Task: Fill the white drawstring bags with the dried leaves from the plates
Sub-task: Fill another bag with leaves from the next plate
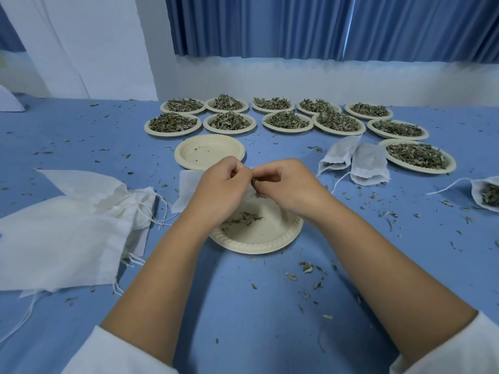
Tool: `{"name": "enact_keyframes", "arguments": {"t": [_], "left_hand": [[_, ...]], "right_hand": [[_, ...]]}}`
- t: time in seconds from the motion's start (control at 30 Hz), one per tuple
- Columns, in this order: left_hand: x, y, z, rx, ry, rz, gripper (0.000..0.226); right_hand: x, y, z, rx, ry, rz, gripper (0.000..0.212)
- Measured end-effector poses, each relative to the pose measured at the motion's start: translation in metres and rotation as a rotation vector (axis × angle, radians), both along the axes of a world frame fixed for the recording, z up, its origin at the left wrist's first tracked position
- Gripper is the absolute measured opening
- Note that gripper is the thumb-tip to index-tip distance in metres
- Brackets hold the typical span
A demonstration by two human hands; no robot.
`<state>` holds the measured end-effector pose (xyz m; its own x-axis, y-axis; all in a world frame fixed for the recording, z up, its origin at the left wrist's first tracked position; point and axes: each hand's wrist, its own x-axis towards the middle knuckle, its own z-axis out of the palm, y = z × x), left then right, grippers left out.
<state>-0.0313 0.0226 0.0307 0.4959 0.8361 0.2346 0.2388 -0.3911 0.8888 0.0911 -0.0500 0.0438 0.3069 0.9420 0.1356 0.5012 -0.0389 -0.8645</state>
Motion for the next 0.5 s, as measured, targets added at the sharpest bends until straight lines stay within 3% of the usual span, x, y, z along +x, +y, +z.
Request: {"name": "enact_keyframes", "arguments": {"t": [0.13, 0.37, 0.5], "left_hand": [[0.0016, 0.001, -0.0004, -0.039, -0.014, -0.018, 0.019], [-0.0006, 0.0006, 0.0018, -0.096, -0.049, -0.073, 0.029], [-0.0023, -0.0047, 0.006, -0.109, -0.091, -0.083, 0.021]], "right_hand": [[-0.0004, 0.0051, -0.0037, 0.071, 0.219, -0.091, 0.018], [0.0005, 0.008, -0.0062, 0.123, 0.366, -0.162, 0.012], [0.0002, 0.0072, -0.0089, 0.113, 0.254, -0.148, 0.015]]}}
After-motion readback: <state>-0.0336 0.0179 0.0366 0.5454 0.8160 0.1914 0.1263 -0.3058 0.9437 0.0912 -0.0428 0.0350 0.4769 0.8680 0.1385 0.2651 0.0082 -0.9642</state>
